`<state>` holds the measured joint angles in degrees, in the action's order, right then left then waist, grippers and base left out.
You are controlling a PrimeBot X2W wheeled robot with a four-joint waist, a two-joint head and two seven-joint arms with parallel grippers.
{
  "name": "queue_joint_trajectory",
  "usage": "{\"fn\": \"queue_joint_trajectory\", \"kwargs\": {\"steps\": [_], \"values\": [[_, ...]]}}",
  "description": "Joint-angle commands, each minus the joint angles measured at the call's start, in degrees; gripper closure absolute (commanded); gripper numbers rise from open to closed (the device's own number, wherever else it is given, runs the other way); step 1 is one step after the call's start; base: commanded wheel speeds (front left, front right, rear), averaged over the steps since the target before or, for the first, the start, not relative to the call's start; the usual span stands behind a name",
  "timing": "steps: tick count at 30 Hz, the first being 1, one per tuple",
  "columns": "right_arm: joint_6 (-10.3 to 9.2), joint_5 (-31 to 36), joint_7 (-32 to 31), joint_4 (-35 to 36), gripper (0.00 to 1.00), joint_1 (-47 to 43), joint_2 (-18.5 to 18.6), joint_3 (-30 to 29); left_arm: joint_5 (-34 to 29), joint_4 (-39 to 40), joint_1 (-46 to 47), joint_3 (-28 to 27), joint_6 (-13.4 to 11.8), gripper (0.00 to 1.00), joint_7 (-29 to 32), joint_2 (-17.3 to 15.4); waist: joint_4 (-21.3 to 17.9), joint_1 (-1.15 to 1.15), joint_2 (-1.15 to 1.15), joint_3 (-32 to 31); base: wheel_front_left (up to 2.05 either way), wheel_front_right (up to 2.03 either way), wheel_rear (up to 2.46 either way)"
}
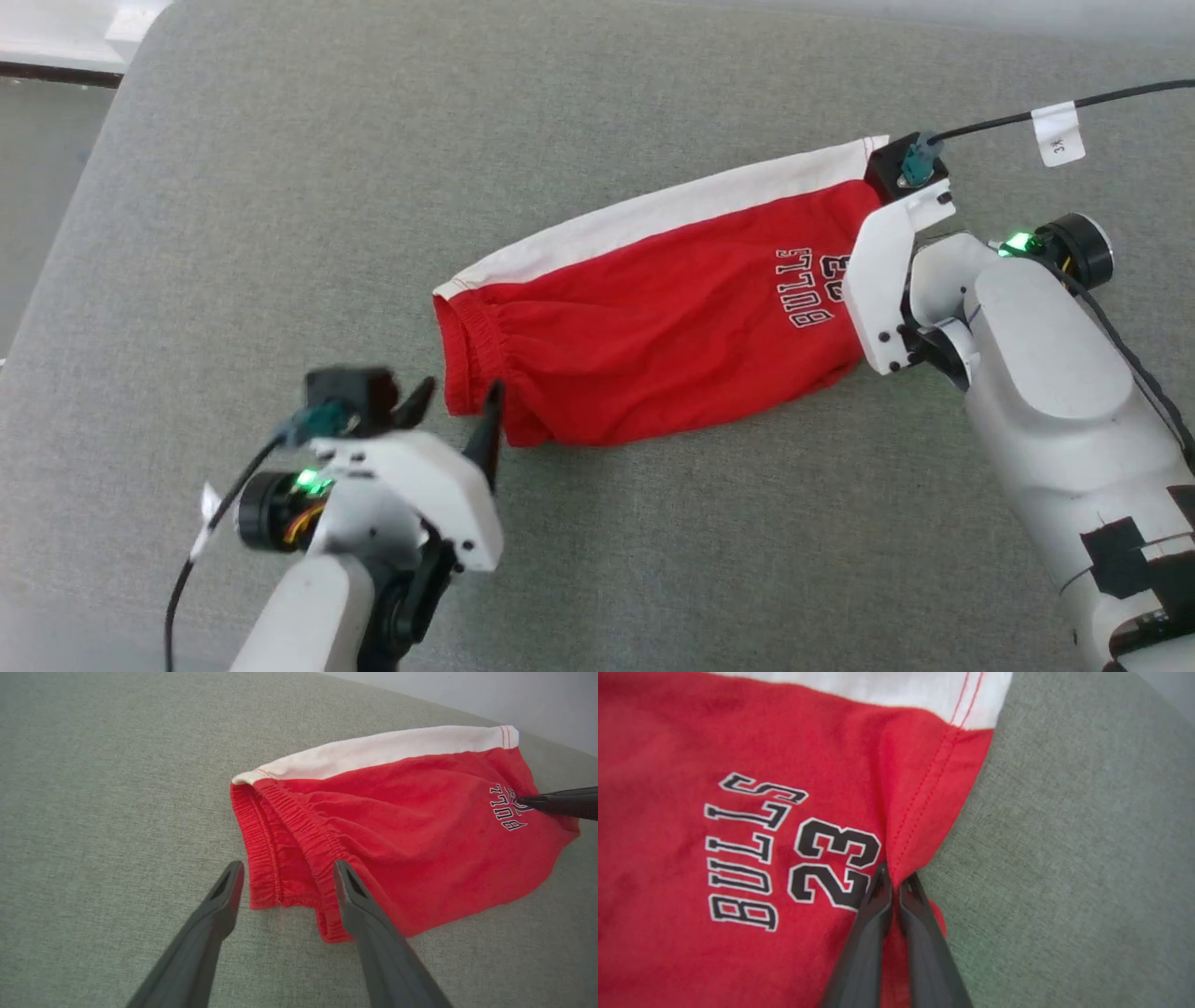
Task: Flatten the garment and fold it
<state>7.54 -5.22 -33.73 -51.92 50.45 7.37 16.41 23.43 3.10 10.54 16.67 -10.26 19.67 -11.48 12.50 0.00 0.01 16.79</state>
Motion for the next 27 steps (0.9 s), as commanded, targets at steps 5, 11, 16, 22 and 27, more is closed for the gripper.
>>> {"fn": "queue_joint_trajectory", "kwargs": {"steps": [5, 11, 16, 22, 27], "values": [[-0.05, -0.6, -1.0, 0.8, 1.00, -2.6, 0.6, 0.7, -0.2, 1.7, 3.9, 2.1, -2.2, 0.00, 10.7, -0.7, -1.0, 0.00, -0.01, 0.7, 0.00, 0.00, 0.00], [-0.05, -1.3, -2.0, 3.1, 1.00, -2.8, 0.1, 2.4, -1.7, -3.8, 6.9, 1.2, -5.6, 0.00, 17.2, -2.4, -2.8, 0.00, -0.01, 1.9, 0.00, 0.00, 0.00], [-0.05, -3.5, -2.4, 5.1, 1.00, -3.1, -0.3, 4.4, 0.5, -8.5, 6.8, 0.1, -5.7, 0.00, 19.2, -2.2, -4.1, 0.00, -0.01, 2.4, 0.00, 0.00, 0.00], [-0.05, -5.9, -2.9, 7.2, 1.00, -3.8, 0.5, 6.1, 3.3, -10.9, 6.6, 0.0, -3.4, 1.00, 18.5, -1.4, -4.7, 0.00, -0.01, 2.4, 0.00, 0.00, 0.00], [-0.05, -8.5, -3.1, 9.3, 1.00, -5.3, 1.9, 6.5, 4.7, -11.7, 7.0, -0.9, -2.0, 1.00, 16.4, -1.4, -4.6, 0.00, -0.01, 1.0, 0.00, 0.00, 0.00]]}}
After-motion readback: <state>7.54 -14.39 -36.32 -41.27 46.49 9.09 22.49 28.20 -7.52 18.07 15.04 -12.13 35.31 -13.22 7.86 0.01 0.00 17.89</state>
